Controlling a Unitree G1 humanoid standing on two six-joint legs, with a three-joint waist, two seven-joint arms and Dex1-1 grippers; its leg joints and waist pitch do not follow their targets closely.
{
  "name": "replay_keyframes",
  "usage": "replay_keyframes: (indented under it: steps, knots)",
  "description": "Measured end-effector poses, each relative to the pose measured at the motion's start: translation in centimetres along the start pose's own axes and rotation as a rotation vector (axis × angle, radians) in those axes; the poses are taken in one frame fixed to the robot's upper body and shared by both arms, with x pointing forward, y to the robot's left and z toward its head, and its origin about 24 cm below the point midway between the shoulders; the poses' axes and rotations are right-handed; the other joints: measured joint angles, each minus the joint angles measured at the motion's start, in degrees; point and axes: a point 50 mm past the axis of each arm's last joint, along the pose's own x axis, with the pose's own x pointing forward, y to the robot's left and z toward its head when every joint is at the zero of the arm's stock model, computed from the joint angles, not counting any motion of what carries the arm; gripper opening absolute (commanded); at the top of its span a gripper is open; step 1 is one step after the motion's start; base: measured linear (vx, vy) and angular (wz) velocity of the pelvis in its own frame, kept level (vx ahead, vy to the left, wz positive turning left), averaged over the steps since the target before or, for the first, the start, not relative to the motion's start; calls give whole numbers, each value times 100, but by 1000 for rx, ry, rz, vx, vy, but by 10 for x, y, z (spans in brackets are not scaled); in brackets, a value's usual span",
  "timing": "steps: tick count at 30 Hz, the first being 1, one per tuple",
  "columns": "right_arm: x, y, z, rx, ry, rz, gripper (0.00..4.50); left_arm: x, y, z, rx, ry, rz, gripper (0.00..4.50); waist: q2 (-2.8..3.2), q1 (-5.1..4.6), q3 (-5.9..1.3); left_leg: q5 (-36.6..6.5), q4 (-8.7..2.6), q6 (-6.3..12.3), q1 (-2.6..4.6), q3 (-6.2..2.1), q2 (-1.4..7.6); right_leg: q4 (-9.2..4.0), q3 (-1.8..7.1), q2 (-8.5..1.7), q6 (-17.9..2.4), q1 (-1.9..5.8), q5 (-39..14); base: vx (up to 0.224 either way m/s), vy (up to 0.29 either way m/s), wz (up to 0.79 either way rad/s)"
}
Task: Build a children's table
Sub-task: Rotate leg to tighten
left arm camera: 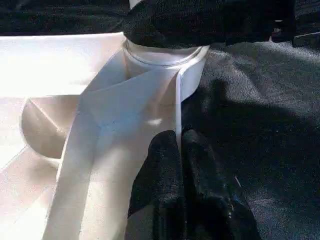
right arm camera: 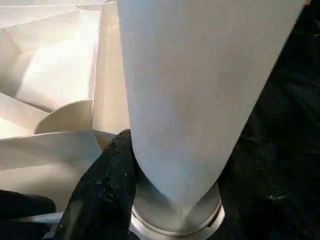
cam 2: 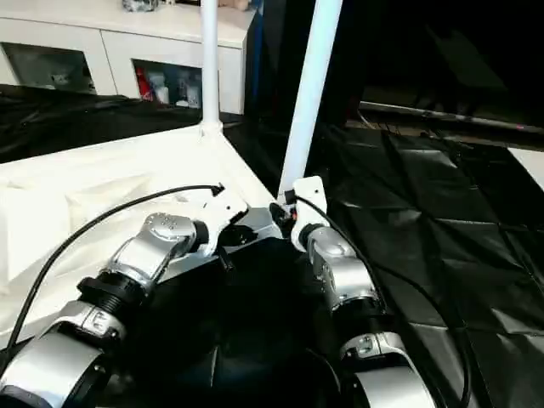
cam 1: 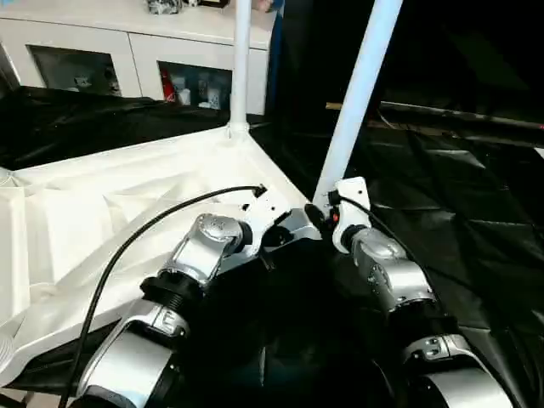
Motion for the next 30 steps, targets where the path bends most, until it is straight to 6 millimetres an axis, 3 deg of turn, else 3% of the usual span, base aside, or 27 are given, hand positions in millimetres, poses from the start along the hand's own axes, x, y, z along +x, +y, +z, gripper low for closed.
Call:
replay_keyframes:
  steps: [8, 16, 21, 24, 30]
  knots:
    - [-14, -10, 3, -50, -1, 194, 313, -11, 4, 0, 46, 0, -85, 0, -21, -1, 9, 0, -19, 0, -17, -1, 6, -4, -4, 10, -16, -18, 8, 8, 0, 0]
    - [-46, -18, -1, -168, 39, 487, 313, -37, 9, -9, 102, 12, -244, 0, -9, 45, 19, -3, -18, 5, -54, 10, 10, -4, -17, 13, -31, -43, -13, 0, 0, 0]
    - [-70, -18, -5, -233, 88, 692, 313, -49, 0, -17, 143, 12, -399, 0, 8, 149, 29, -3, -14, 4, -49, 10, 10, -4, -14, 9, -32, -48, -13, 0, 0, 0]
    - [-79, -13, -7, -232, 104, 799, 313, -54, -8, -20, 147, 21, -482, 0, 12, 203, 31, -3, -10, 4, -52, 13, 10, -1, -15, 8, -32, -56, -13, 0, 0, 0]
    - [-86, -10, -8, -233, 144, 899, 313, -59, -11, -22, 132, 53, -555, 0, 36, 198, 41, -3, 5, 4, -52, 13, 10, 9, -13, 8, -33, -56, -11, 0, 0, 0]
